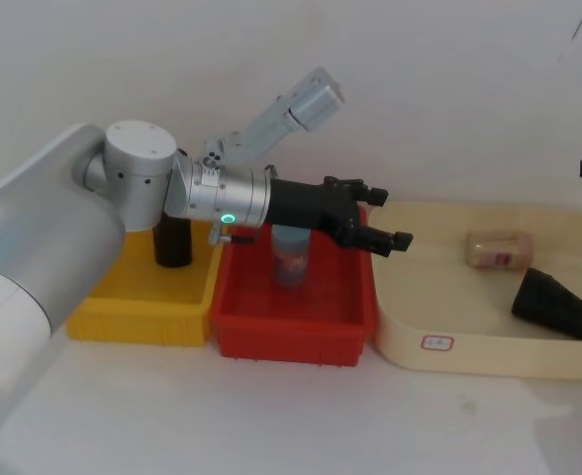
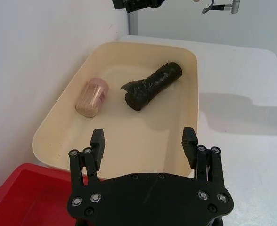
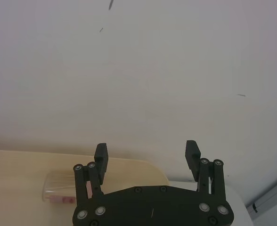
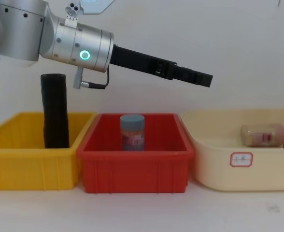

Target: Pick up the garbage bag with the one hand and transfer it to the other hand.

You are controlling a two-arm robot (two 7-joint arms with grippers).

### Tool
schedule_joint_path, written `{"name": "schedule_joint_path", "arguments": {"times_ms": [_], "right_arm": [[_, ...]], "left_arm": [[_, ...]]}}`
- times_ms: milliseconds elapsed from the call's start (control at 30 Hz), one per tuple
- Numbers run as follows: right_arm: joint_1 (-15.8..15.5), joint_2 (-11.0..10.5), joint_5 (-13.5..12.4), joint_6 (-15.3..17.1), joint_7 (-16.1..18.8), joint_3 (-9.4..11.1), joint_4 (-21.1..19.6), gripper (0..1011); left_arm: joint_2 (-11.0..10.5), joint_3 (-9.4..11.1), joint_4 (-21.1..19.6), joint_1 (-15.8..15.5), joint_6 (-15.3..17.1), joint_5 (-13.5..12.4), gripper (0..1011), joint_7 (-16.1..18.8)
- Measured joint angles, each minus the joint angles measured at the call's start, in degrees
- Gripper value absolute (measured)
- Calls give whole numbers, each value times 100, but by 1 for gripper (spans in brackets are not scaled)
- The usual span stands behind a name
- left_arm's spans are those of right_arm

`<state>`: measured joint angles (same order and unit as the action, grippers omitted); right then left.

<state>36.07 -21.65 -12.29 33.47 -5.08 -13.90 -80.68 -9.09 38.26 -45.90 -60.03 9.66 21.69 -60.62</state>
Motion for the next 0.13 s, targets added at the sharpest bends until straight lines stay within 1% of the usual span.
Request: {"name": "schedule_joint_path", "arguments": {"times_ms": [133], "right_arm": [[0,2,5,10,-8,3,0,999]], "left_arm": [[0,0,0,0,0,0,1001,0]]}}
